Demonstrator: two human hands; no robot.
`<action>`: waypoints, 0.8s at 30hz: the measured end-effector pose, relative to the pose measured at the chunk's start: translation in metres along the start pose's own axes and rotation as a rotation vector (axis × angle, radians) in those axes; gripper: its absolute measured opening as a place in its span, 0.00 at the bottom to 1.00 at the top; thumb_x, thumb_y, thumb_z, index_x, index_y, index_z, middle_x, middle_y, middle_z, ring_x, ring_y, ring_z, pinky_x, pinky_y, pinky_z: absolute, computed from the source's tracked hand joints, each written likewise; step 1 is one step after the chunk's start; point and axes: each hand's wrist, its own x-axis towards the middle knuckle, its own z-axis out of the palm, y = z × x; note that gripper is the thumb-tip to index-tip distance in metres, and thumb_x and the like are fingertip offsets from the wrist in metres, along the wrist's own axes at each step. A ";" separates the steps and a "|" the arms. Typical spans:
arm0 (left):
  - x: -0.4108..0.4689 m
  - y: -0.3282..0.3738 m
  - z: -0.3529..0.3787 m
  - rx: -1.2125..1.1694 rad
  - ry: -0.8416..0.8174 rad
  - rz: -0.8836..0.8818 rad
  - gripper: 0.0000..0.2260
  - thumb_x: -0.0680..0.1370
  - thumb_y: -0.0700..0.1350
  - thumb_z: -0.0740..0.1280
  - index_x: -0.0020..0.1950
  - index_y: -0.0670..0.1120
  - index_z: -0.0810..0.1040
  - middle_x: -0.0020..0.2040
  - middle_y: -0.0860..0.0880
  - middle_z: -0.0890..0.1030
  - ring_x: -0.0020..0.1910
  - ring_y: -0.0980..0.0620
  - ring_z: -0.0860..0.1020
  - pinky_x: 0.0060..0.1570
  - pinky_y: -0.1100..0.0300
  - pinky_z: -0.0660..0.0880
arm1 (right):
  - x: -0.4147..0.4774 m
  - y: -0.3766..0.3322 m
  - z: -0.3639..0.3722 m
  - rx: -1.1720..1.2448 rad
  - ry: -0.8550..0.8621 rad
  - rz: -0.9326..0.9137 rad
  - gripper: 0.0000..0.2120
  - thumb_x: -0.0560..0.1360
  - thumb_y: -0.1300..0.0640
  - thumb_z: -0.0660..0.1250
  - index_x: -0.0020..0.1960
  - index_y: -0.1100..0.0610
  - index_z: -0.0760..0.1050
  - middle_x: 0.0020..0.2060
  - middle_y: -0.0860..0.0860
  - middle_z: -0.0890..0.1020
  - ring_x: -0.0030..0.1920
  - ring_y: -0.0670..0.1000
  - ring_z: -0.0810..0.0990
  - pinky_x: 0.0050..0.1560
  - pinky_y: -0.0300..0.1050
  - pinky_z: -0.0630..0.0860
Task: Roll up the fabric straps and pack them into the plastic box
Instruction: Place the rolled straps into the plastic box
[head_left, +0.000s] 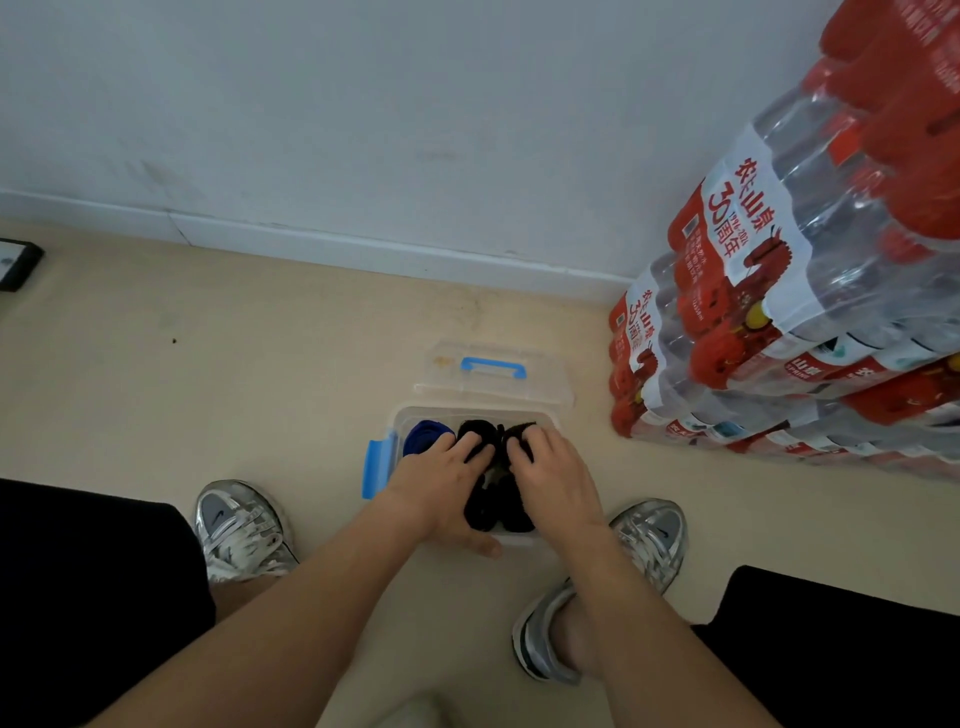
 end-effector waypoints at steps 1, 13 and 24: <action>0.000 0.000 0.001 -0.001 0.006 0.005 0.61 0.66 0.81 0.70 0.88 0.51 0.50 0.85 0.52 0.55 0.82 0.46 0.58 0.72 0.43 0.75 | 0.002 -0.004 0.000 -0.021 -0.037 -0.007 0.15 0.67 0.65 0.80 0.52 0.60 0.84 0.48 0.56 0.81 0.46 0.57 0.82 0.45 0.50 0.81; -0.009 -0.018 -0.011 -0.090 -0.016 0.062 0.42 0.74 0.71 0.73 0.81 0.49 0.70 0.85 0.52 0.60 0.77 0.46 0.66 0.73 0.47 0.72 | 0.046 -0.012 -0.023 0.037 -0.463 0.066 0.11 0.83 0.58 0.64 0.64 0.58 0.78 0.63 0.57 0.79 0.64 0.60 0.80 0.56 0.53 0.76; -0.030 -0.036 -0.021 -0.050 0.291 -0.209 0.17 0.82 0.51 0.64 0.70 0.48 0.74 0.68 0.46 0.70 0.66 0.42 0.69 0.61 0.49 0.73 | 0.075 -0.003 -0.028 0.044 -0.241 0.116 0.24 0.82 0.62 0.63 0.77 0.54 0.67 0.69 0.55 0.76 0.69 0.59 0.76 0.68 0.55 0.68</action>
